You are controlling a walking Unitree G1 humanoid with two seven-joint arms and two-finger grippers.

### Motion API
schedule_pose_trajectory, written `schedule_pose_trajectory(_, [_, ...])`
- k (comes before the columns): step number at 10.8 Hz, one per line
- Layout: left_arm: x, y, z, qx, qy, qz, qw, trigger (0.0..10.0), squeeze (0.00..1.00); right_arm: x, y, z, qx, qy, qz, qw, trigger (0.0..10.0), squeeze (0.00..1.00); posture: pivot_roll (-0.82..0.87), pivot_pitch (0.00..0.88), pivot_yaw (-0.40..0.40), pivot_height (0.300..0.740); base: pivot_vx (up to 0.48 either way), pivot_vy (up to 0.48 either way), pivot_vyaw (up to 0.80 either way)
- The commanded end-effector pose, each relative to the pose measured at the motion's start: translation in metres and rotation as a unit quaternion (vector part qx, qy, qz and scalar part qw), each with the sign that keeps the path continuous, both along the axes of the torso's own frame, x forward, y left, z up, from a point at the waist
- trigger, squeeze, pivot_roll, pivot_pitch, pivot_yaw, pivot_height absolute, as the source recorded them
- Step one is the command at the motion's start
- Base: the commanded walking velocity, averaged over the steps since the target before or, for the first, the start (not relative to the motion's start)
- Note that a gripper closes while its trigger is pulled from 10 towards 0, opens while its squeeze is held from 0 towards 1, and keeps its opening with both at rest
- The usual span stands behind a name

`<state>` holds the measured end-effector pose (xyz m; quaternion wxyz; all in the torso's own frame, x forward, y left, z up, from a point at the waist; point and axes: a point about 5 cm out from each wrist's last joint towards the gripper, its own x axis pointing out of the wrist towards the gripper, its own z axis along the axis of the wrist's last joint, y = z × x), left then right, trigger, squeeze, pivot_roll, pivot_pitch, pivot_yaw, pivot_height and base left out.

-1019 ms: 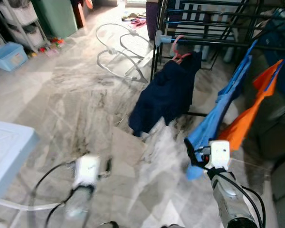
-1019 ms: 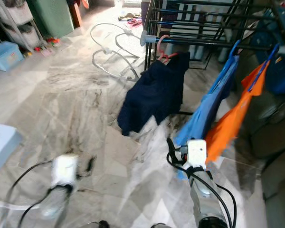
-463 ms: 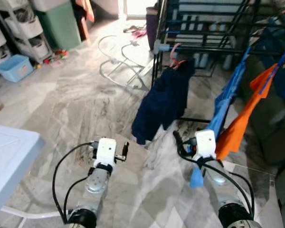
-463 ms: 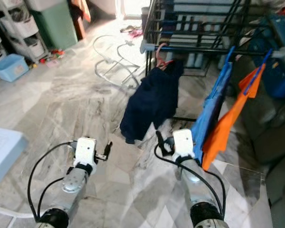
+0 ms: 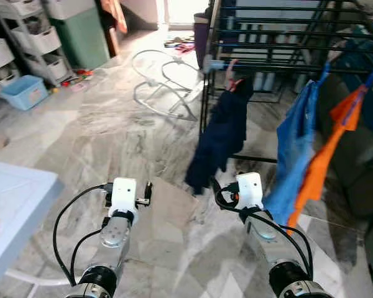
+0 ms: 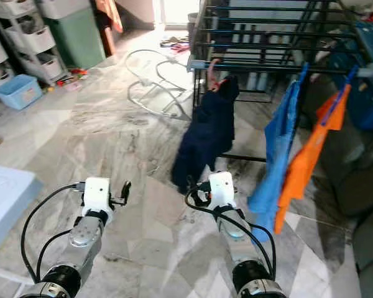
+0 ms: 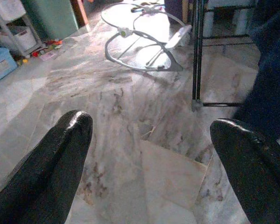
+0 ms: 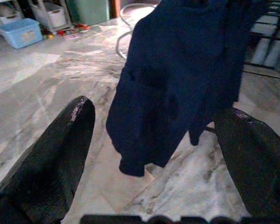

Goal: Hang hanger

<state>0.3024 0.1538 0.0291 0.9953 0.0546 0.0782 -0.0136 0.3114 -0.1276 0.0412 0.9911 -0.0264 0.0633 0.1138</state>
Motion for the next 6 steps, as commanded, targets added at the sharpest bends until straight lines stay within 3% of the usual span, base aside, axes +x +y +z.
schedule_pose_trajectory(1, [0.001, 0.004, 0.005, -0.013, -0.017, 0.010, 1.000, 10.0, 0.00, 0.001, -0.008, 0.001, -0.001, -0.005, -0.016, 1.000, 10.0, 0.00, -0.16, 0.014, 0.053, 0.740, 0.000, 0.000, 0.00])
schedule_pose_trajectory(3, [-0.002, 0.012, 0.027, -0.040, -0.092, 0.021, 0.995, 10.0, 0.00, -0.003, -0.030, 0.003, -0.004, -0.022, -0.053, 0.998, 10.0, 0.00, -0.16, 0.054, 0.048, 0.740, 0.000, 0.000, 0.00])
schedule_pose_trajectory(6, [-0.031, 0.029, 0.042, -0.014, -0.138, 0.040, 0.990, 10.0, 0.00, -0.023, -0.058, 0.030, -0.013, -0.107, -0.091, 0.990, 10.0, 0.00, -0.15, 0.141, 0.034, 0.740, 0.000, 0.000, 0.00])
